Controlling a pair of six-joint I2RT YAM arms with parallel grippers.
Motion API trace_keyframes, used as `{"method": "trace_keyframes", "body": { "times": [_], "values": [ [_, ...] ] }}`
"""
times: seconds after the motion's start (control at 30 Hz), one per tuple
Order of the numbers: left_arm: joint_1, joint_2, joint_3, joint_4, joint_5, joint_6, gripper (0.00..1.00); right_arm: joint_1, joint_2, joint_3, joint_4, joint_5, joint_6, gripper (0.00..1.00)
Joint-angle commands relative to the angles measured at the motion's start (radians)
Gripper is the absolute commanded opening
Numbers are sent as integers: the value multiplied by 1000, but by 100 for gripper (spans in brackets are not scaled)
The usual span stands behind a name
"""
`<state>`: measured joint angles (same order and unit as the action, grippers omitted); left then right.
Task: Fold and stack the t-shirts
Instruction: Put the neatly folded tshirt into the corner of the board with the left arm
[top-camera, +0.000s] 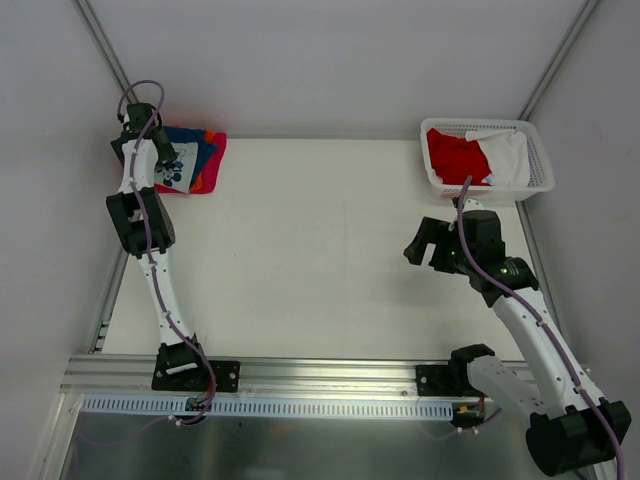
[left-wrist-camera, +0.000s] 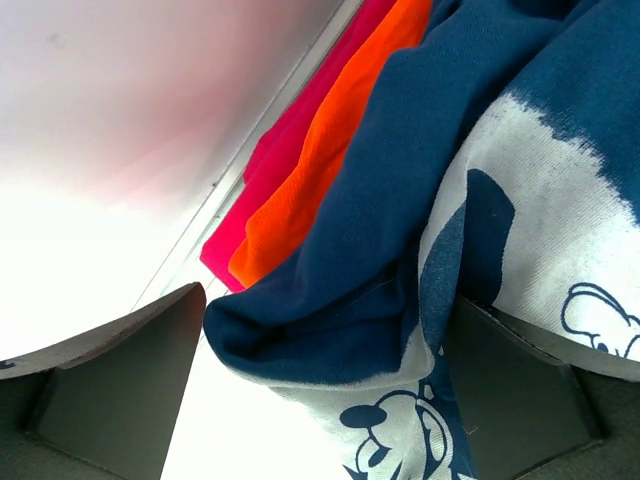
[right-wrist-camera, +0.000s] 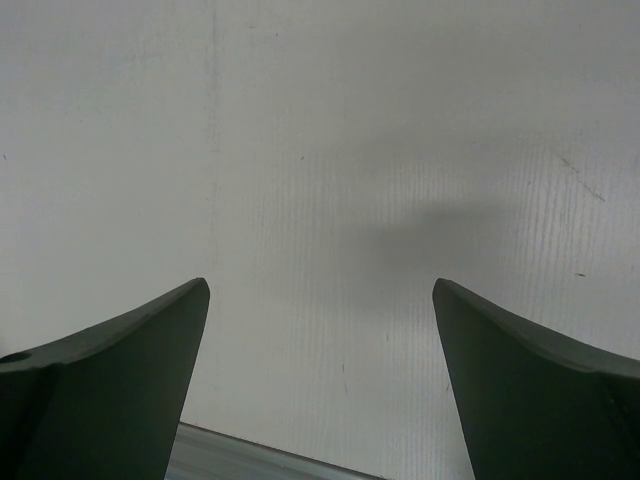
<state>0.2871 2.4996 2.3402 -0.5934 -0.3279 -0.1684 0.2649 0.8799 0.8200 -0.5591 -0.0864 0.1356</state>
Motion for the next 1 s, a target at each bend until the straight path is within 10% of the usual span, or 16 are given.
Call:
{"method": "trace_keyframes", "body": {
  "times": [0.0,0.97],
  "values": [
    [12,-53,-22,-29,-77,3,99,-7,-18,16,-12,1,9,99],
    [-6,-154,-133,-11,-191,4,99,-4,-140,125,-197,22,24,100]
  ]
}}
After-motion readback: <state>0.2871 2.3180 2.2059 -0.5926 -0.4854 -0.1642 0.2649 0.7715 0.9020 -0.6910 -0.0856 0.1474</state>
